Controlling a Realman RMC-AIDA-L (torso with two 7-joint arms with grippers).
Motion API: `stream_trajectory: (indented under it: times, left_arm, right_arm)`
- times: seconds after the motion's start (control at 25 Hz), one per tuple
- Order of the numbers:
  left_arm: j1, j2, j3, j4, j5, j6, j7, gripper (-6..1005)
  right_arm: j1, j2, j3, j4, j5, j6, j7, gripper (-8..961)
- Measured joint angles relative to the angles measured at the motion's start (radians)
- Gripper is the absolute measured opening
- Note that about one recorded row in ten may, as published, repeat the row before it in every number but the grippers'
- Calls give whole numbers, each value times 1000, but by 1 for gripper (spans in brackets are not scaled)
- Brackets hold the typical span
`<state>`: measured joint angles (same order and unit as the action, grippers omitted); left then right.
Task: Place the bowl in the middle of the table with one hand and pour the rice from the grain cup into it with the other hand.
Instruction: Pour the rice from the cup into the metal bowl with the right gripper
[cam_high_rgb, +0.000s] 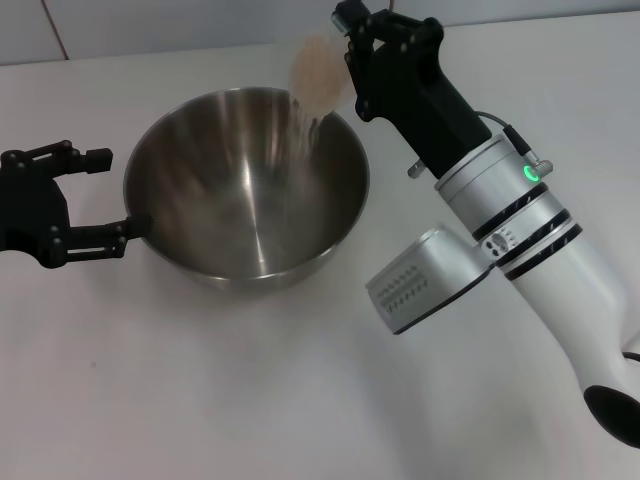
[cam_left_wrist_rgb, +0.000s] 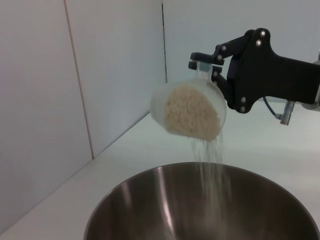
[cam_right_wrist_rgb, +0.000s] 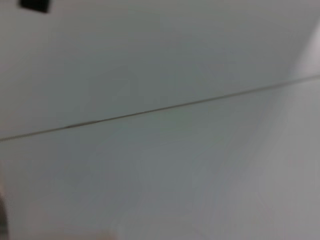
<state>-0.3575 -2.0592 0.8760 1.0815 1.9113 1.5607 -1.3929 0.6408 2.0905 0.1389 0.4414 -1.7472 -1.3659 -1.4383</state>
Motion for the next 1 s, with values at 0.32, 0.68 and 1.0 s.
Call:
stream_trajectory:
  times: [0.32,0.68,1.0]
  left_arm:
    - [-12,-1,7,1,0,0,-4,860]
    - [-17,-1,8,0,0,-1,-4,860]
    - [-17,-4,8,0,0,3,-6,860]
  right_arm:
    - [3,3,7,41,-1,44,-379,8]
    - [-6,2,10,87,-1,58,-662,7]
    - [-3,2,2,119,-58,85,-833,7]
